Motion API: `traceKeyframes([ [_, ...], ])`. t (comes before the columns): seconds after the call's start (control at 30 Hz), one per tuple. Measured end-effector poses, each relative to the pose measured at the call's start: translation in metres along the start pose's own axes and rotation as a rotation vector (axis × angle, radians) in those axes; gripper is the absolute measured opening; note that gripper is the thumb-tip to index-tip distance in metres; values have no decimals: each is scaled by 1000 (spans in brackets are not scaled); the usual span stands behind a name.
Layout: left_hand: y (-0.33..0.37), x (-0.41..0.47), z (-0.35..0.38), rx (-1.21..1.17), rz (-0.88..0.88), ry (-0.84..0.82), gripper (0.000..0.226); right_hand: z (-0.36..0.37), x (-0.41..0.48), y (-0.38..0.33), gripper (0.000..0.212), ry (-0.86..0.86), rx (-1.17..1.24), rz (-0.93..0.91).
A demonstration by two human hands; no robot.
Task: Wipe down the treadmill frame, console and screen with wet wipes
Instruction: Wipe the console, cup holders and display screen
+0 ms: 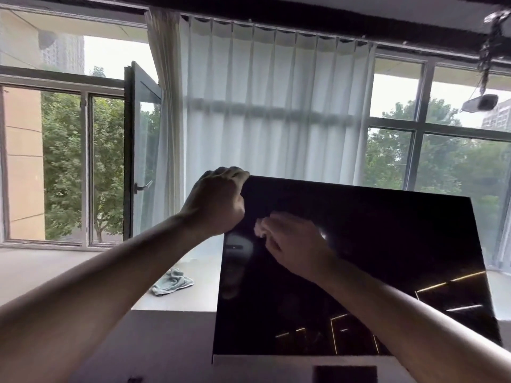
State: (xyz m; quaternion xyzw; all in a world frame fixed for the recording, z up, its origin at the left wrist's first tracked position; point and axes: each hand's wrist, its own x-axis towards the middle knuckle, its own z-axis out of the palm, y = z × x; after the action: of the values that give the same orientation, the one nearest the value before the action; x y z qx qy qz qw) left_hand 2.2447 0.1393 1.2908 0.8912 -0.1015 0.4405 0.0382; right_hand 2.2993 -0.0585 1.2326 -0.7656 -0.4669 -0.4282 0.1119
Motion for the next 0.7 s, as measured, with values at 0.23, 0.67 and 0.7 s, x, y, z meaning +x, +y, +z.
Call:
traceKeyframes([
  [0.23, 1, -10, 14, 16, 8, 29, 73, -8, 44, 20, 17, 244, -10, 303],
  [0.67, 17, -79, 20, -171, -409, -55, 68, -6, 25, 20, 19, 237, -18, 303],
  [0.7, 20, -82, 19, -180, -417, -71, 66, -2, 22, 10, 20, 203, 7, 268],
])
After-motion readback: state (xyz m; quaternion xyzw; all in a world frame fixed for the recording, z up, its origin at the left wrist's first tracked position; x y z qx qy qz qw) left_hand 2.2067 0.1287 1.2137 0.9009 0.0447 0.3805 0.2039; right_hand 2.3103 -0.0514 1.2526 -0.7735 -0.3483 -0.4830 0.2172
